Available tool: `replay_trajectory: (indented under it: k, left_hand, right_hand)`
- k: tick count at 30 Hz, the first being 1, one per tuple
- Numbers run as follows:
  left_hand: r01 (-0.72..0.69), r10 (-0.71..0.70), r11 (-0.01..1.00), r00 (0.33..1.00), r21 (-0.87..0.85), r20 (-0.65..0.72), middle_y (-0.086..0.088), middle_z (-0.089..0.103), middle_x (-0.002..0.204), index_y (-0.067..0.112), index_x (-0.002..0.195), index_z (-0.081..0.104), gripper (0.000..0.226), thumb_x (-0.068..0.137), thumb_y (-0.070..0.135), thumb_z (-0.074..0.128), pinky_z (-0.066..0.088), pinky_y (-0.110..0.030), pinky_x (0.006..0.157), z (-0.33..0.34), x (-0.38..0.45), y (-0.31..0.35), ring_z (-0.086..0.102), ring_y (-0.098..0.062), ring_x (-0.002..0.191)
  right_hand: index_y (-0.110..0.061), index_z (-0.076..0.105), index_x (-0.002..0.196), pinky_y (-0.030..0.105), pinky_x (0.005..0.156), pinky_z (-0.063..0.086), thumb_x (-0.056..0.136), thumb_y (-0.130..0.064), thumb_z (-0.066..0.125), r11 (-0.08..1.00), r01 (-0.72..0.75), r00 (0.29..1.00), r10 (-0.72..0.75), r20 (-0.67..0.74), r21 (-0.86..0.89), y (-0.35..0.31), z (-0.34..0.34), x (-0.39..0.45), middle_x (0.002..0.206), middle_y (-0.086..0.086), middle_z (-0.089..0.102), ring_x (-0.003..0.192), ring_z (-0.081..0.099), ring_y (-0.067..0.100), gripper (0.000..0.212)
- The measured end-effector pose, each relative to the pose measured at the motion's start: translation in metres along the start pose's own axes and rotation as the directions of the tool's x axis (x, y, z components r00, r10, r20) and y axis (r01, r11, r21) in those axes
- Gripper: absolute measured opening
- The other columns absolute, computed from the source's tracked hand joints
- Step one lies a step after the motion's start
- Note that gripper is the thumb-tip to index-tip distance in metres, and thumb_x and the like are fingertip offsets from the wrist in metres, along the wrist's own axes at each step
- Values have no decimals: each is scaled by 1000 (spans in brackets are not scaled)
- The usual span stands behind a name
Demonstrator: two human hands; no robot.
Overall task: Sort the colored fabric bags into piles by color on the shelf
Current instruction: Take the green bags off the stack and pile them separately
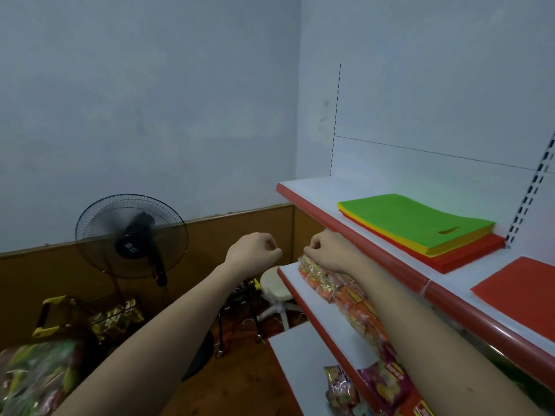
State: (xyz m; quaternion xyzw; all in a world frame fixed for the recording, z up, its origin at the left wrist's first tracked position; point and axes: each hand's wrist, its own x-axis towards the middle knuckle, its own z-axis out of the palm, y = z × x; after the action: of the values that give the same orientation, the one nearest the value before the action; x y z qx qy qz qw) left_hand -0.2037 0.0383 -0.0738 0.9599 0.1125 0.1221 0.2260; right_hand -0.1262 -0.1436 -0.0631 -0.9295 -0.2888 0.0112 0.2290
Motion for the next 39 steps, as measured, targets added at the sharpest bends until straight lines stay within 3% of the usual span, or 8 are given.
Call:
replay_trajectory:
  k: [7,14,23,26,30,32,35,39]
  left_hand:
    - [-159,164,984,985,-83,52,13,65,92,28,100,66,21,90,43,57,58,-28,70,10,100,-35,61,-3,81]
    - [-352,396,890,911,-290,113,11,67,90,25,94,68,14,92,35,58,59,-32,71,27,176,-39,65,-9,82]
    - [-425,550,755,825,-499,130,8,66,78,29,81,66,7,87,26,64,45,-31,68,71,253,44,56,-10,64]
    - [-422,542,742,835,-521,97,6,66,79,30,80,66,7,83,24,63,43,-29,66,89,274,73,57,-18,66]
    - [-423,532,751,842,-507,84,7,67,90,34,82,66,21,67,40,52,51,-39,83,111,301,99,60,-28,89]
    - [-433,527,784,843,-444,110,-1,65,104,33,93,69,31,69,42,53,47,-39,94,125,310,106,56,-29,106]
    - [-440,512,829,845,-345,154,-9,56,123,24,116,68,38,81,38,63,40,-38,100,144,315,111,45,-31,120]
    - [-437,494,835,863,-334,106,-7,53,128,23,123,65,45,82,41,68,40,-40,97,154,318,109,41,-29,124]
  right_hand:
    - [-8,61,72,34,61,46,91,-31,56,991,-127,989,129,-68,34,4,33,78,72,10,66,69,62,26,31]
    - [-14,58,70,39,68,49,88,-29,56,949,-302,896,316,-312,95,15,34,110,72,5,63,74,59,27,23]
    - [-14,59,87,38,60,39,93,-19,55,859,-472,544,460,-702,197,72,-35,77,58,3,53,63,54,29,9]
    - [-9,60,88,38,59,40,91,-12,55,826,-505,328,452,-829,250,100,-53,58,63,6,55,63,52,28,6]
    - [-5,64,91,40,76,42,82,-9,53,704,-600,44,503,-863,379,140,-61,34,89,17,60,88,53,36,15]
    - [-5,64,96,39,78,41,78,-18,51,664,-590,-3,567,-824,459,155,-54,27,95,19,58,91,52,36,25]
    - [-11,58,99,32,64,38,81,-14,59,637,-525,23,674,-739,565,166,-43,19,91,7,53,79,51,24,18]
    - [-18,56,97,27,55,35,84,-9,64,679,-446,53,670,-741,582,178,-36,13,82,-2,54,68,49,16,18]
